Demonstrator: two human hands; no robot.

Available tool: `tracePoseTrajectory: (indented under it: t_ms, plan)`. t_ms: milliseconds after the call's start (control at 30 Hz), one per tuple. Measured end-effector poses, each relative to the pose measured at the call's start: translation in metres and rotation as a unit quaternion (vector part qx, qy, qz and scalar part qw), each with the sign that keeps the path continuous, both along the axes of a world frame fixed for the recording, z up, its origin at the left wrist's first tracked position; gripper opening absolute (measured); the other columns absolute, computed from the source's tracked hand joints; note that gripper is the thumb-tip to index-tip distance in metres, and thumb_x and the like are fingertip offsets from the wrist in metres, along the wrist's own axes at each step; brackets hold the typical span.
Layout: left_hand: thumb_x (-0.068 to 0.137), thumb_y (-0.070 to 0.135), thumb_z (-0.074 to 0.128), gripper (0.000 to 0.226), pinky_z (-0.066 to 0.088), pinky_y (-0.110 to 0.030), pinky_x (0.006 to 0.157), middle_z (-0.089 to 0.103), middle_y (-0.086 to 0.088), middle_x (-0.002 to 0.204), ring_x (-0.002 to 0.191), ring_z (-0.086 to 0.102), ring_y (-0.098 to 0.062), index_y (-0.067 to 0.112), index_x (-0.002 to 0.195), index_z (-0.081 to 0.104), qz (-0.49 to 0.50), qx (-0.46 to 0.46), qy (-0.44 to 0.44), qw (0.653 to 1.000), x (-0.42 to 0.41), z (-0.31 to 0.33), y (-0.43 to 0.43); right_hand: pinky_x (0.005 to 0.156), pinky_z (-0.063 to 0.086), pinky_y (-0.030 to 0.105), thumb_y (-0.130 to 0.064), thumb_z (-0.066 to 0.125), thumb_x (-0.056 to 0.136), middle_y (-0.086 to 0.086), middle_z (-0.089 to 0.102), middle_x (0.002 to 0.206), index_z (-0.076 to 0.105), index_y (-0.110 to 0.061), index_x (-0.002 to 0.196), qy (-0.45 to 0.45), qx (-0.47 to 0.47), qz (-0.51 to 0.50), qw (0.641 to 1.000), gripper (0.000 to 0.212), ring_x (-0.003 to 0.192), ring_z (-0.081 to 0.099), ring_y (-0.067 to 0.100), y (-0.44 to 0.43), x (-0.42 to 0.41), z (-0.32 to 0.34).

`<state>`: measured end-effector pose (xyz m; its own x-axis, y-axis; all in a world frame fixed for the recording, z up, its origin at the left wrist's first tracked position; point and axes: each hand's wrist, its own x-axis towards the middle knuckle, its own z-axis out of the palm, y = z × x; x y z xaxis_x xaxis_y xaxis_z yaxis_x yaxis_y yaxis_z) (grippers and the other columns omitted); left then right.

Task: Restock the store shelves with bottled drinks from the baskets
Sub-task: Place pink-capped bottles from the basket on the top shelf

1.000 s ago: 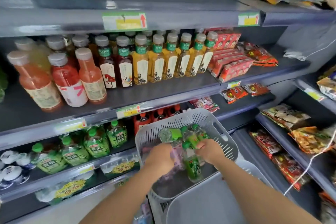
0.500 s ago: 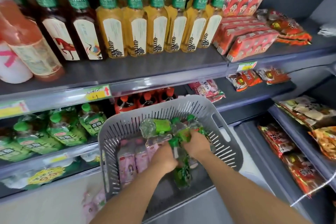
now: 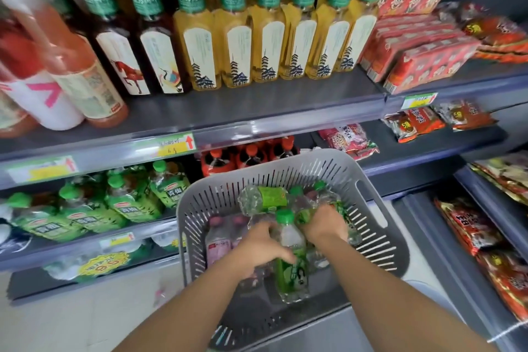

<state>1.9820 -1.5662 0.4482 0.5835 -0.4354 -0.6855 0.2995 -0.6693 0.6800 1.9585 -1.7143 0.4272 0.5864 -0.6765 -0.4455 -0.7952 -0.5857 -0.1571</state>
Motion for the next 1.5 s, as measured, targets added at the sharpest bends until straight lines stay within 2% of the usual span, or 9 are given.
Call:
tracePoseTrajectory:
  t_ms: [133,300,433,567,733,900,1067,1267,1500]
  plan:
    - [0.063,0.013,0.086,0.1,0.043,-0.032,0.098,0.051,-0.002,0.135,0.111,0.052,-0.016,0.014,0.146,0.031,0.071,-0.067,0.035,0.995,0.015,0.028,0.024,0.054,0.056,0.029,-0.026,0.084,0.07,0.006,0.066,0.086,0.051,-0.006,0.12,-0.058,0.169,-0.109,0.978,0.063,0.064,0.063,0.015,0.0,-0.022,0.012]
    - [0.064,0.017,0.085,0.079,0.045,-0.03,0.075,0.063,0.003,0.118,0.103,0.059,-0.015,0.022,0.134,0.048,0.135,-0.138,0.039,0.98,0.028,0.07,0.054,0.097,0.049,0.04,-0.02,0.089,0.063,0.014,0.06,0.125,0.041,0.0,0.137,-0.144,0.253,-0.126,0.948,0.091,0.11,0.059,0.028,0.007,-0.035,0.052]
    - [0.065,0.015,0.086,0.057,0.046,-0.035,0.087,0.066,0.003,0.114,0.106,0.061,-0.017,0.025,0.115,0.059,0.167,-0.171,0.021,0.971,0.032,0.103,0.082,0.075,0.048,0.033,-0.027,0.091,0.059,0.007,0.062,0.117,0.05,-0.004,0.127,-0.2,0.295,-0.135,0.925,0.083,0.087,0.059,0.022,0.027,-0.034,0.088]
    - [0.066,0.016,0.085,0.054,0.046,-0.039,0.094,0.068,0.002,0.108,0.105,0.062,-0.018,0.018,0.112,0.058,0.187,-0.197,0.006,0.962,0.034,0.141,0.126,0.098,0.047,0.041,-0.044,0.096,0.036,0.004,0.065,0.118,0.052,-0.008,0.126,-0.27,0.339,-0.125,0.892,0.106,0.108,0.062,0.026,0.061,-0.027,0.124]
    - [0.068,0.015,0.084,0.046,0.045,-0.038,0.091,0.071,0.004,0.104,0.104,0.062,-0.018,0.02,0.108,0.062,0.192,-0.22,-0.033,0.956,0.038,0.187,0.2,0.1,0.047,0.042,-0.022,0.092,0.052,0.002,0.066,0.117,0.048,-0.006,0.132,-0.308,0.399,-0.095,0.859,0.093,0.107,0.064,0.023,0.13,-0.02,0.178]
    - [0.07,0.014,0.083,0.043,0.046,-0.038,0.095,0.069,0.004,0.107,0.102,0.062,-0.016,0.024,0.105,0.059,0.201,-0.235,-0.065,0.949,0.041,0.223,0.279,0.074,0.05,0.028,-0.003,0.081,0.072,-0.006,0.064,0.1,0.054,-0.02,0.107,-0.34,0.426,-0.058,0.837,0.048,0.094,0.064,0.016,0.202,-0.005,0.213]
    - [0.072,0.011,0.081,0.042,0.047,-0.036,0.092,0.07,0.002,0.108,0.104,0.062,-0.018,0.02,0.108,0.062,0.239,-0.245,-0.089,0.935,0.045,0.245,0.342,0.072,0.051,0.025,-0.003,0.081,0.072,-0.004,0.066,0.108,0.058,-0.02,0.112,-0.341,0.456,-0.013,0.822,0.049,0.095,0.065,0.013,0.267,0.014,0.24]
    - [0.073,0.006,0.079,0.038,0.049,-0.031,0.083,0.07,0.002,0.104,0.098,0.063,-0.016,0.022,0.103,0.062,0.304,-0.258,-0.129,0.908,0.049,0.263,0.398,0.097,0.051,0.042,-0.01,0.086,0.066,0.001,0.063,0.118,0.055,-0.016,0.122,-0.319,0.482,0.057,0.814,0.064,0.105,0.064,0.02,0.321,0.046,0.262]
    - [0.071,0.006,0.081,0.05,0.049,-0.038,0.096,0.07,-0.002,0.11,0.103,0.064,-0.02,0.015,0.116,0.062,0.38,-0.238,-0.175,0.877,0.059,0.267,0.471,0.085,0.051,0.029,0.001,0.081,0.071,-0.008,0.063,0.105,0.056,-0.021,0.112,-0.302,0.491,0.15,0.803,0.053,0.098,0.061,0.01,0.385,0.085,0.271]
